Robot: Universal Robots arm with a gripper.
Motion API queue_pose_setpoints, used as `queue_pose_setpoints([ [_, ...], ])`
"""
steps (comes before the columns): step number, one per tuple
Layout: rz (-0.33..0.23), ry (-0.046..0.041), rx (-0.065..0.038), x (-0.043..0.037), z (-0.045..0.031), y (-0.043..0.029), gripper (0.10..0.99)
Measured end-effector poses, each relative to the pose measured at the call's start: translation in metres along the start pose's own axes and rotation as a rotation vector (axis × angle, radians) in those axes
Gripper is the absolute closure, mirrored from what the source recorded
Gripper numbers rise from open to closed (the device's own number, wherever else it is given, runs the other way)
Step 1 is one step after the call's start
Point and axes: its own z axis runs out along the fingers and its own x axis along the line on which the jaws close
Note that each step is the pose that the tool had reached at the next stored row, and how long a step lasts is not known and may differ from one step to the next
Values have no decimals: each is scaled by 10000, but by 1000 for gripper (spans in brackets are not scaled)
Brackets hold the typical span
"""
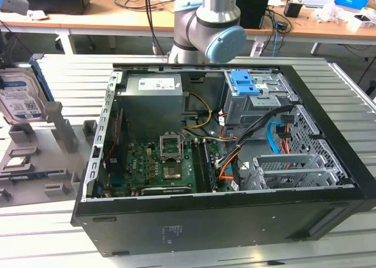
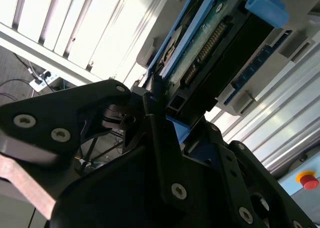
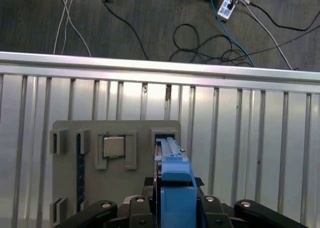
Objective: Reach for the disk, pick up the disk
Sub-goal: 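Pick up the disk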
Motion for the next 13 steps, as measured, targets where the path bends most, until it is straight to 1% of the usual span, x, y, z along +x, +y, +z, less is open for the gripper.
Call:
queue_pose_setpoints([
  [2, 0, -1, 1, 0, -24, 1, 722],
  [3, 0, 0, 0, 0, -59, 2, 722],
  [7, 0, 0, 0, 0, -128, 4, 722],
  [11, 0, 0, 1, 0, -177, 6, 722],
  [13, 0, 0, 0, 0, -217, 7, 722],
])
